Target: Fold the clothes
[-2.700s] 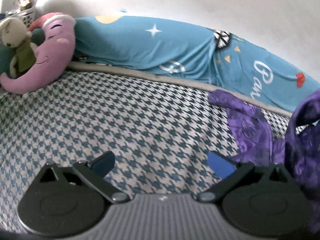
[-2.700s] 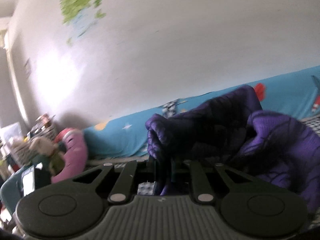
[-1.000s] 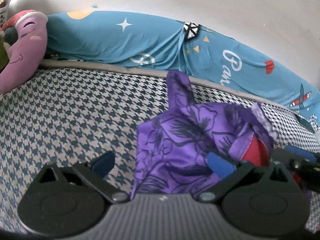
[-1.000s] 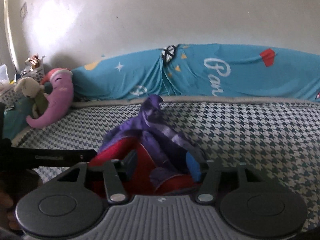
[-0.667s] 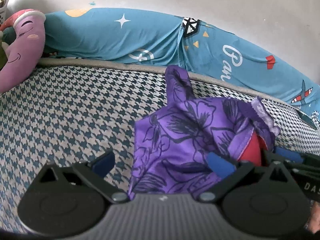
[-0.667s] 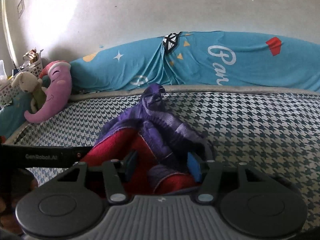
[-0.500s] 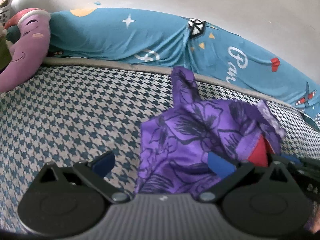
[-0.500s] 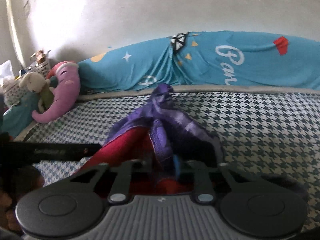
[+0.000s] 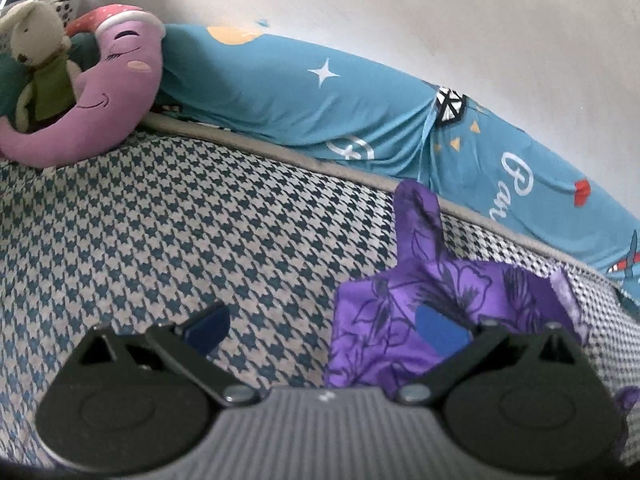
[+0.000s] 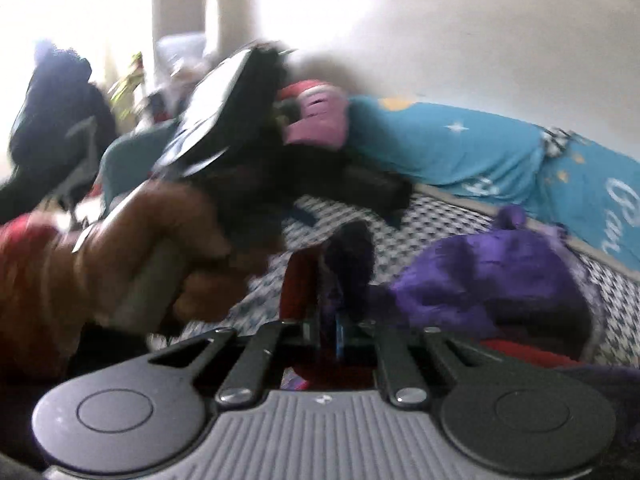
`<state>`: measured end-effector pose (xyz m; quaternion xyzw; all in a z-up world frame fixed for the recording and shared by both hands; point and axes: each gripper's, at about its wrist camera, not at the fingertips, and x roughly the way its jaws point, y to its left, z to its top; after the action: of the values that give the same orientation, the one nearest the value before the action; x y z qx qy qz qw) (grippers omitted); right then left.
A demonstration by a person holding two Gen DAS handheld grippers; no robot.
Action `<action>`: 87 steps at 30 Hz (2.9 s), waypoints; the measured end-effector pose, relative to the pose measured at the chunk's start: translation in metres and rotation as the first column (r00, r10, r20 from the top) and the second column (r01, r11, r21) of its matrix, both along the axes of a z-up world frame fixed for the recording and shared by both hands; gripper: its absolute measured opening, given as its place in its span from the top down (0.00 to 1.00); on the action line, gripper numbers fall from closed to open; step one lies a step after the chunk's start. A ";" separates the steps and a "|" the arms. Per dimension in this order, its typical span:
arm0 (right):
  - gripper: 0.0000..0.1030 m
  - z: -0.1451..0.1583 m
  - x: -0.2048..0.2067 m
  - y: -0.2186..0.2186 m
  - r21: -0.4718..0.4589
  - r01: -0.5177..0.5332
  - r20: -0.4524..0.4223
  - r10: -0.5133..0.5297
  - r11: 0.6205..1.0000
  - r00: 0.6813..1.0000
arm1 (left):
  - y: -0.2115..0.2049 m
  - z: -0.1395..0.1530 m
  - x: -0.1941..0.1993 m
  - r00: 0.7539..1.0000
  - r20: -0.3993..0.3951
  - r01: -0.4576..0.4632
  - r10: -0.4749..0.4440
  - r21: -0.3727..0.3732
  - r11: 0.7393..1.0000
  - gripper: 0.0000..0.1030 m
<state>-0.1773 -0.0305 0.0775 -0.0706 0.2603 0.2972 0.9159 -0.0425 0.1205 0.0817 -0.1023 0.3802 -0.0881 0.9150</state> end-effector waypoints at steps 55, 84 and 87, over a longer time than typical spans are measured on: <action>0.13 -0.048 0.113 -0.128 0.024 0.307 -0.275 -0.289 0.951 0.917 | -0.043 -0.061 -0.012 0.962 -0.205 0.234 -0.183 0.264 0.936 0.00; 0.70 -0.030 0.129 -0.108 0.095 0.340 -0.201 -0.316 0.936 0.927 | -0.090 -0.055 0.021 0.972 -0.177 0.199 -0.152 0.288 0.937 0.00; 0.71 -0.023 0.129 -0.116 0.116 0.370 -0.185 -0.346 0.922 0.920 | -0.102 -0.049 0.024 0.975 -0.154 0.200 -0.162 0.276 0.940 0.00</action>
<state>-0.0487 -0.1467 0.0545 0.0709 0.3188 0.1476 0.9336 -0.0185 0.0189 0.0328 0.0631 0.4552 -0.1085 0.8815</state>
